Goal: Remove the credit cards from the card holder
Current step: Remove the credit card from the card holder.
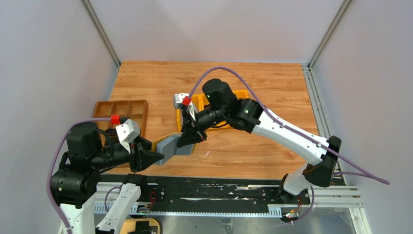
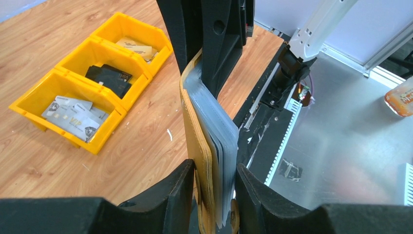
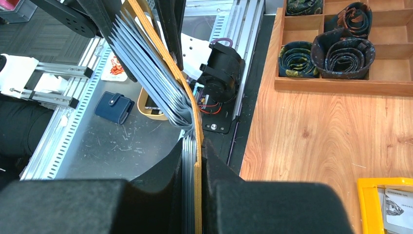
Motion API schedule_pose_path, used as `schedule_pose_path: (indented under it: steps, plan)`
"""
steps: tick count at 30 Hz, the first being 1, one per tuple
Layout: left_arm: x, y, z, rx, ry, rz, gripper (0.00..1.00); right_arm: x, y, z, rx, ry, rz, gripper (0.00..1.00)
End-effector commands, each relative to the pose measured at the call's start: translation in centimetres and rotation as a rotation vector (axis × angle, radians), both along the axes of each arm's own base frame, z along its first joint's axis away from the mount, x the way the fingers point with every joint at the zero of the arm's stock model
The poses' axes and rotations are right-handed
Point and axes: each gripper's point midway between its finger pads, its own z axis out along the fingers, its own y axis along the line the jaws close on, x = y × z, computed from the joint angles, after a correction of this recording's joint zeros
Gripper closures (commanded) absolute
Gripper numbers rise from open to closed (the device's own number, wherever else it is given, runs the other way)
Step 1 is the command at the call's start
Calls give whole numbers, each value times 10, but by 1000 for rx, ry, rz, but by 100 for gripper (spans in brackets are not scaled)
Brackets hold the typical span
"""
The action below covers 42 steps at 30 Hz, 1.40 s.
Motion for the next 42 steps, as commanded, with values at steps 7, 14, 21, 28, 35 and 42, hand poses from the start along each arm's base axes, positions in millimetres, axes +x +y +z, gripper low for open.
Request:
schedule_pose_path:
  steps: [7,14,21,28,35,42]
  plan:
    - [-20,-5,3,16,-111,-133,66,-1,-8,19,52,-39,12,100]
    - [-32,-8,9,-13,-131,-180,67,-2,-8,22,56,-38,13,100]
    - [-29,-6,6,6,-140,-167,67,-5,-8,27,65,-21,24,100]
    - [-22,-4,5,30,-148,-145,73,-13,-10,27,83,-8,59,100]
    - [-16,0,4,58,-169,-125,73,-19,-9,32,94,-1,86,100]
    - [-8,2,-5,79,-160,-101,38,-33,-6,33,113,19,148,100]
